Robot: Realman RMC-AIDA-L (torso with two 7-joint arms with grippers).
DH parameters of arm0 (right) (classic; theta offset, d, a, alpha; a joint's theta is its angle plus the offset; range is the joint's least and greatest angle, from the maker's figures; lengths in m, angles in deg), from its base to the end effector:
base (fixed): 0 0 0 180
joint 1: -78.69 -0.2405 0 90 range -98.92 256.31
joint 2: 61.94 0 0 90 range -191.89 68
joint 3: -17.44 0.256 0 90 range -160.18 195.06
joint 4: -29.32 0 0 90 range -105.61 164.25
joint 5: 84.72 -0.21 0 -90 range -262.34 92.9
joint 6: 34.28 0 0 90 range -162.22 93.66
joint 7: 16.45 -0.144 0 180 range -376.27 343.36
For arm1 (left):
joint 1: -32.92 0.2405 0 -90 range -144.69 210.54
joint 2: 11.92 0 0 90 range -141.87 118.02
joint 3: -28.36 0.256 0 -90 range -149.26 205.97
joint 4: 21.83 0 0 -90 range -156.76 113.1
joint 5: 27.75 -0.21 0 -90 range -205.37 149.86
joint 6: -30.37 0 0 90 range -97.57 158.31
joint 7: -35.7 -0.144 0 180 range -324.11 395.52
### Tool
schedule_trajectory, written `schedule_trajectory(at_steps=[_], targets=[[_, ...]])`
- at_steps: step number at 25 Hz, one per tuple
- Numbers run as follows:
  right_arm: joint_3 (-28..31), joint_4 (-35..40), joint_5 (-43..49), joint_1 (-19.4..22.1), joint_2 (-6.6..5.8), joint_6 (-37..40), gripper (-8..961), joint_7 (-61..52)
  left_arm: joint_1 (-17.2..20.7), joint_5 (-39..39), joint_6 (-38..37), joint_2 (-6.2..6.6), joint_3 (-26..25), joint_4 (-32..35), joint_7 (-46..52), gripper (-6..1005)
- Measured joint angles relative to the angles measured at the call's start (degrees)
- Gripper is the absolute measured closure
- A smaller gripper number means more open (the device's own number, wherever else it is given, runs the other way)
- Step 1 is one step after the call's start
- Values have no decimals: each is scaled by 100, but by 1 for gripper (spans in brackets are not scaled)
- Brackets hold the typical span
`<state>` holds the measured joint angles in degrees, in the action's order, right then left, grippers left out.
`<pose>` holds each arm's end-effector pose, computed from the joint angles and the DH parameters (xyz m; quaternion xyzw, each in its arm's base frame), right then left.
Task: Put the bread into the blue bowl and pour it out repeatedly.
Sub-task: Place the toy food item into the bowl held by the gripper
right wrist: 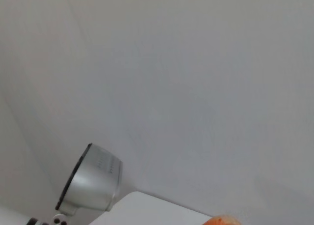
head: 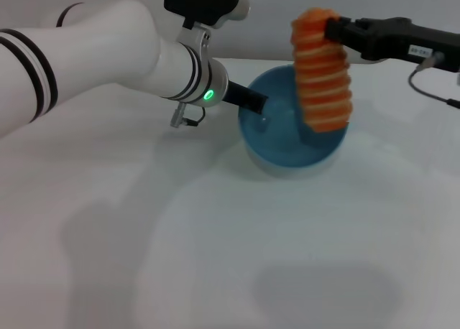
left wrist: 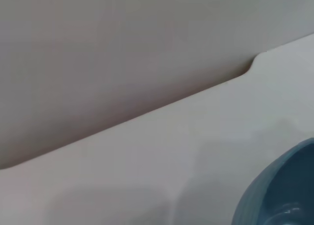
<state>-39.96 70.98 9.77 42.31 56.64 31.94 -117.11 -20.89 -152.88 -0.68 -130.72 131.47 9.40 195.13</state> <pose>0.1930 0.4085 0.0024 -0.8787 0.3130 0.3005 0.1989 -0.1698 0.4336 -0.1098 -0.8740 -0.3855 0.0168 0.2954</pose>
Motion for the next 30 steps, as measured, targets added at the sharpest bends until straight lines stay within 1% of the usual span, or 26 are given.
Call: schedule_trajectory(at_steps=[4, 6, 13, 17, 24, 29, 30], targets=[[0, -276, 18, -154, -4, -86, 850, 104, -5, 8, -81, -4, 9, 63, 0, 1001], [-10, -525, 13, -241, 22, -201, 851, 308, 9, 33, -91, -5, 12, 140, 7, 1001], [-144, -883, 44, -296, 18, -291, 809, 362, 113, 59, -70, 10, 11, 226, 2, 1000], [-101, -888, -9, -169, 29, -275, 786, 364, 129, 59, -65, 6, 9, 226, -12, 1000], [-59, -834, -374, -5, 16, -198, 744, 396, 154, 59, -71, 5, 6, 227, -21, 1000], [-57, -738, -1112, 265, 10, -141, 576, 1045, 173, 58, -44, 10, 7, 220, -27, 1001], [-56, -589, -1360, 451, 5, -149, 576, 1309, 190, 56, 29, 13, 17, 221, -39, 1001]])
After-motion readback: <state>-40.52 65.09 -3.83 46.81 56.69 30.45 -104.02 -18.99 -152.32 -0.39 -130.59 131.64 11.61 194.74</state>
